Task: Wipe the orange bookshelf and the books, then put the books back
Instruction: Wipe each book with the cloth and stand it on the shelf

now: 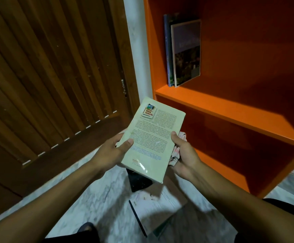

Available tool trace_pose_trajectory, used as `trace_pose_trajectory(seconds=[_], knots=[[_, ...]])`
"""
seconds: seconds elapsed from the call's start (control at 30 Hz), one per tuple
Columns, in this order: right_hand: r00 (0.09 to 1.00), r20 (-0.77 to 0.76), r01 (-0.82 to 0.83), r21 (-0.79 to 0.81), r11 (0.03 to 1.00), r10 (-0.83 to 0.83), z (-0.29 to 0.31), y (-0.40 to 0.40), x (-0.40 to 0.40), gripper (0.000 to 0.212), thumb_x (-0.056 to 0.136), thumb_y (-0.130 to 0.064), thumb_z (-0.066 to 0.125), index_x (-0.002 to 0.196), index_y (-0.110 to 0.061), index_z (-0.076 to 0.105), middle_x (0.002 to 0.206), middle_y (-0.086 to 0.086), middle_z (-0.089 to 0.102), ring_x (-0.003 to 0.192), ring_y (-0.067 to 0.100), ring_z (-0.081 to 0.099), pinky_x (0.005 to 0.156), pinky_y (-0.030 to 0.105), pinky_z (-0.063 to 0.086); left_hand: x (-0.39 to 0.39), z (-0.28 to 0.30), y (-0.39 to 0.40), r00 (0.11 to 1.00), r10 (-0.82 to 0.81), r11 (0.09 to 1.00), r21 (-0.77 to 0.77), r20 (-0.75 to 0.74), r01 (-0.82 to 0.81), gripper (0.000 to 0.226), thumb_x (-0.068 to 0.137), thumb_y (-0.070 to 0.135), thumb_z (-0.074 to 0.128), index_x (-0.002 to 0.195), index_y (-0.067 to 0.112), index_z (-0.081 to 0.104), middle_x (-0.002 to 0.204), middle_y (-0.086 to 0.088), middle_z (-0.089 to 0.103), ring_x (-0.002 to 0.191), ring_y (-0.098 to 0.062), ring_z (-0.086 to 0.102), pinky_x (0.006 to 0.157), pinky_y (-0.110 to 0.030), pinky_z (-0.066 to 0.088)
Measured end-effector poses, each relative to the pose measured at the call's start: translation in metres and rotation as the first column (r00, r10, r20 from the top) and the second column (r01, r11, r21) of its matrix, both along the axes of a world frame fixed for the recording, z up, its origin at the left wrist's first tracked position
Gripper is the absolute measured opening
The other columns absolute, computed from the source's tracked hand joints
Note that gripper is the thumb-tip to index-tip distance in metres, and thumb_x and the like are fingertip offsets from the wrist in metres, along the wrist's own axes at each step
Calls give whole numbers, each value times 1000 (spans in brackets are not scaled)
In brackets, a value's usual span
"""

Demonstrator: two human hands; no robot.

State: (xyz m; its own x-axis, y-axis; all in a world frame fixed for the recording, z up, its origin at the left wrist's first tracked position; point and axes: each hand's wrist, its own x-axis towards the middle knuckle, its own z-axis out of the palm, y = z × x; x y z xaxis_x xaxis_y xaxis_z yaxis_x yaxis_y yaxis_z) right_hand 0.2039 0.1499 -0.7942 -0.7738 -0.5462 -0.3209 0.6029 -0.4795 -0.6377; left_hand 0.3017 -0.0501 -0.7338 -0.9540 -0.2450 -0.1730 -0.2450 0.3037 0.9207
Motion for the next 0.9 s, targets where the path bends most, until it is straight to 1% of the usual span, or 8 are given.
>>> trace_pose_trajectory(seconds=[0.13,0.2,0.27,0.37,0.53,0.63,0.77,0.9], knots=[[998,-41,-43,-85,995,39,9,5,-3,37,103,-34,48,131,-15,62,127,12,69,119,33,65,107,57,43,0,1,0,998,-53,981,188,34,46,34,101,36,50,135,36,55,117,3,74,106,-21,72,95,-47,56],[995,-74,-73,-108,992,65,14,8,-4,36,103,-33,47,132,-16,61,129,11,68,120,33,64,108,57,43,-2,2,-2,998,-42,950,311,56,23,45,94,36,58,139,36,49,121,-1,72,109,-26,70,98,-48,54],[991,-101,-100,-117,988,88,16,10,-6,35,103,-32,48,130,-16,62,129,11,68,120,32,64,108,57,43,-5,3,-7,995,-12,904,426,96,-30,59,87,36,65,142,27,48,125,-6,70,113,-30,68,102,-50,51],[983,-133,-134,-57,989,125,17,9,-7,37,101,-32,50,132,-15,62,132,12,66,122,34,62,108,57,42,-6,8,-7,994,-8,863,502,110,-49,41,95,32,57,132,17,62,125,-10,70,115,-32,67,103,-49,48],[969,-188,-154,46,987,160,17,5,-3,38,100,-30,52,133,-12,61,130,13,67,120,33,64,103,54,48,-7,9,-2,995,79,844,527,62,-100,31,101,27,52,126,15,65,121,-11,72,112,-33,68,100,-52,50],[969,-192,-148,70,987,159,17,4,-1,38,101,-31,52,134,-13,60,130,12,67,119,33,65,103,55,49,-9,6,0,985,170,886,437,-3,-152,29,100,27,55,123,13,63,117,-11,73,103,-31,72,91,-50,56],[972,-193,-121,90,989,136,20,3,1,38,102,-33,49,134,-16,59,129,11,68,118,31,65,101,54,50,-11,5,5,971,232,942,263,-63,-208,29,101,34,53,121,15,59,109,-6,74,92,-24,75,75,-38,60],[982,-163,-81,105,991,97,23,2,5,46,102,-45,44,132,-15,62,128,11,68,117,32,66,103,54,48,-11,4,7,971,231,933,295,-54,-205,33,102,38,49,121,14,60,108,-7,75,96,-28,74,73,-38,59]])
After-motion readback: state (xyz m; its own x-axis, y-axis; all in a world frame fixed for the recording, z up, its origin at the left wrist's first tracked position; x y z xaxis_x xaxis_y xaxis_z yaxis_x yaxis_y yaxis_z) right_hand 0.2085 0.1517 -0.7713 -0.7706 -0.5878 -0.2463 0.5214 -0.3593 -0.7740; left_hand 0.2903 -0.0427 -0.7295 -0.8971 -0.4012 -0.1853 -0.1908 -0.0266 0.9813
